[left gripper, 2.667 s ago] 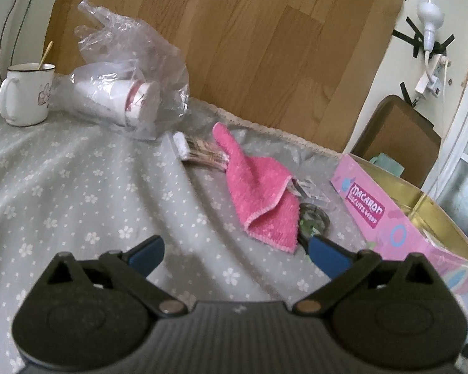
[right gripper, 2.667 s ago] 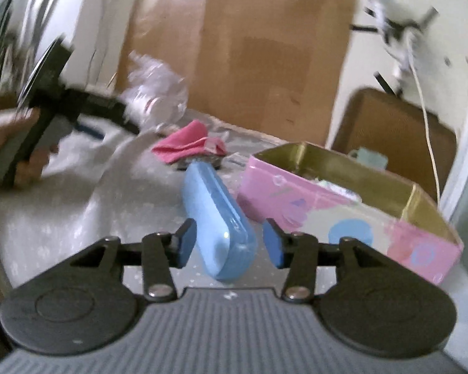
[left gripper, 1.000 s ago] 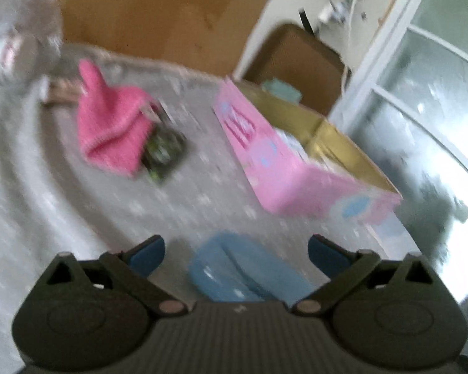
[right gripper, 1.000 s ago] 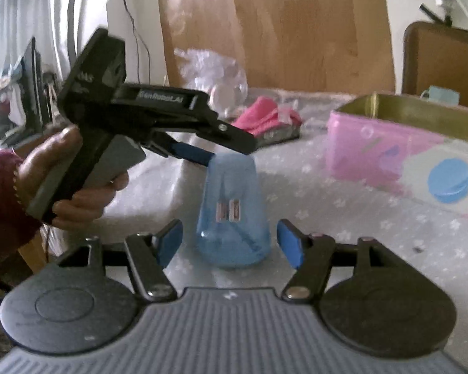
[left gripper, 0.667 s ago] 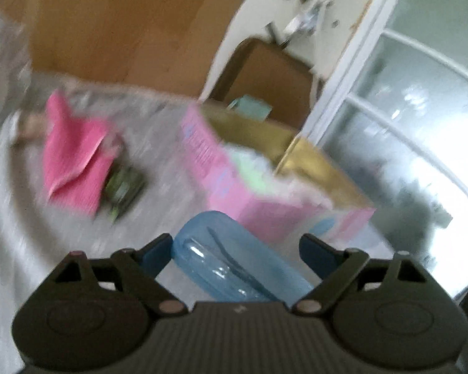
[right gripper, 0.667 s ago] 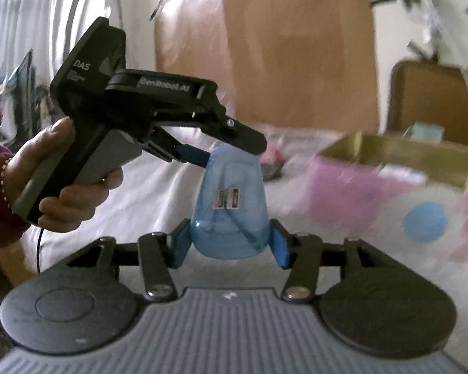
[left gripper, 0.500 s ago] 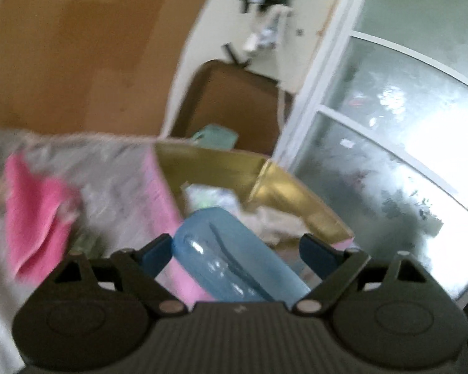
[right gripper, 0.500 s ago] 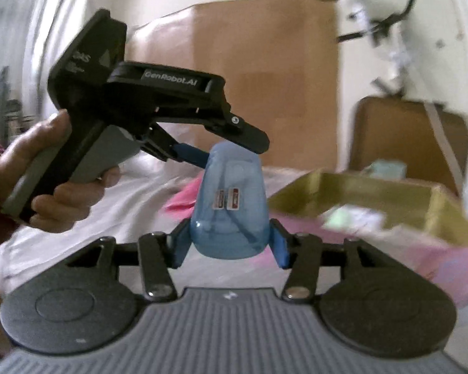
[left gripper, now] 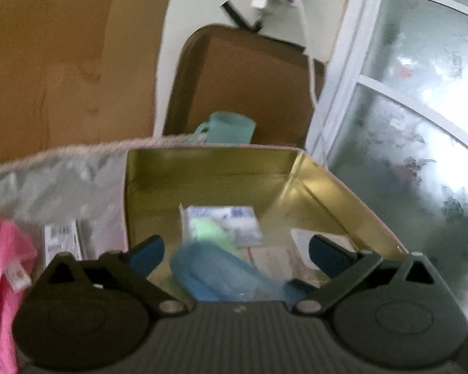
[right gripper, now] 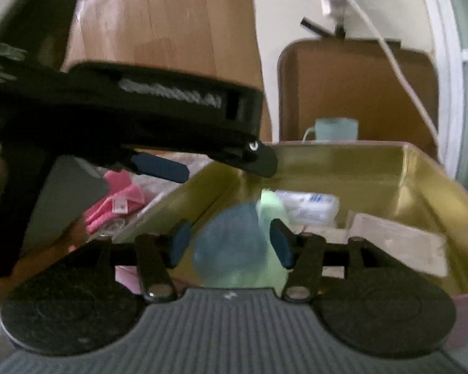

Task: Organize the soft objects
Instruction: 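Carry the blue case over the pink tin and open the right gripper, then grasp the green correction-tape roller with the right gripper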

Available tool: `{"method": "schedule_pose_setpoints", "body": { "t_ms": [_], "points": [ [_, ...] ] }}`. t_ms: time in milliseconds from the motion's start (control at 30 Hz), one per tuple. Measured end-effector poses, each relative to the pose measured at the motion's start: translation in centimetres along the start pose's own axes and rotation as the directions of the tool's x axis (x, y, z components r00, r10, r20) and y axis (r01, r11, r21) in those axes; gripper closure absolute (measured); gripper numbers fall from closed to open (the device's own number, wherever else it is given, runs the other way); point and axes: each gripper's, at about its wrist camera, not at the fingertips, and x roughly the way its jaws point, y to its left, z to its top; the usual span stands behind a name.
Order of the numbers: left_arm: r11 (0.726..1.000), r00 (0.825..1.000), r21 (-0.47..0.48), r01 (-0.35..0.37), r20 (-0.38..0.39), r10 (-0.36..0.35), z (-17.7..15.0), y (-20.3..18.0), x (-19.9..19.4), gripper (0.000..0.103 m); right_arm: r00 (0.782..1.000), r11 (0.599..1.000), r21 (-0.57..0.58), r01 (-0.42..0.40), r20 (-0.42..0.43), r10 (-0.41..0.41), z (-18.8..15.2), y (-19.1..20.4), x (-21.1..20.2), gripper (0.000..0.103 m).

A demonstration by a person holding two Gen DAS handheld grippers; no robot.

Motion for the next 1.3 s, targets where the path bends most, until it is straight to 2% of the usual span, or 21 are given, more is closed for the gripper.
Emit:
{"method": "schedule_pose_setpoints", "body": {
  "t_ms": [133,267,367,400,433,533,600,700,733,767,833,933,1033,1100,1167,1300],
  "points": [
    [1.000,0.998,-0.005,0.023,0.062,-0.023,-1.6,1.1,-3.7,0.001,0.997,1.000,0.021,-0.014,0.079,0.012,-0.2,0.1,-2.1,0.040],
    [0.995,0.990,-0.093,0.045,0.140,-0.032,-3.6,4.4,-8.8,0.001,0.989,1.000,0.009,0.006,0.149,-0.007,0.1,1.1,-4.4,0.041],
    [0.983,0.980,-0.179,-0.051,0.180,0.084,-6.2,8.5,-12.3,0.001,0.983,0.999,0.009,-0.041,0.181,0.038,0.7,2.4,-5.4,0.043],
    [0.970,0.972,-0.216,-0.114,0.179,0.154,-7.3,10.3,-13.3,0.001,0.981,0.998,0.000,-0.066,0.183,0.065,0.9,3.1,-5.2,0.045],
    [0.956,0.963,-0.244,-0.163,0.170,0.207,-8.1,11.8,-14.0,0.001,0.979,0.995,-0.017,-0.095,0.177,0.096,1.0,3.9,-5.1,0.052],
    [0.898,0.922,-0.298,-0.324,0.113,0.371,-10.6,15.9,-15.5,0.001,0.975,0.978,-0.101,-0.182,0.112,0.193,1.3,7.8,-3.8,0.060],
    [0.880,0.909,-0.321,-0.351,0.108,0.402,-12.0,17.8,-16.2,0.001,0.974,0.964,-0.161,-0.213,0.043,0.222,0.8,10.8,-2.0,0.061],
    [0.871,0.910,-0.360,-0.336,0.115,0.398,-13.5,19.6,-16.5,0.001,0.975,0.961,-0.167,-0.219,-0.073,0.209,0.2,13.6,1.7,0.060],
    [0.870,0.915,-0.373,-0.324,0.109,0.388,-13.9,20.0,-16.3,0.004,0.974,0.964,-0.157,-0.214,-0.107,0.199,0.0,14.2,2.9,0.060],
    [0.872,0.925,-0.388,-0.299,0.105,0.365,-13.9,20.4,-16.3,0.002,0.973,0.967,-0.155,-0.205,-0.137,0.184,0.0,14.6,4.1,0.060],
    [0.881,0.922,-0.386,-0.272,0.158,0.354,-14.2,20.5,-17.0,0.001,0.975,0.967,-0.186,-0.172,-0.176,0.139,-0.1,15.4,6.3,0.059],
    [0.892,0.923,-0.367,-0.263,0.174,0.343,-14.3,20.2,-17.0,0.001,0.974,0.964,-0.235,-0.124,-0.215,0.073,-0.4,16.3,8.3,0.053],
    [0.901,0.919,-0.342,-0.266,0.191,0.344,-14.2,19.5,-16.9,0.001,0.962,0.969,-0.219,-0.116,-0.266,0.055,-0.5,16.2,9.8,0.053],
    [0.902,0.918,-0.336,-0.270,0.194,0.347,-14.1,19.3,-16.9,0.001,0.957,0.976,-0.180,-0.124,-0.282,0.069,-0.7,15.6,9.9,0.059],
    [0.902,0.917,-0.335,-0.273,0.192,0.349,-14.1,19.2,-16.9,0.001,0.958,0.976,-0.184,-0.115,-0.281,0.059,-0.7,15.5,9.4,0.082],
    [0.899,0.913,-0.325,-0.294,0.182,0.364,-14.0,18.8,-16.8,0.001,0.961,0.965,-0.234,-0.120,-0.272,0.053,-1.4,15.1,7.2,0.084]
  ]
}}
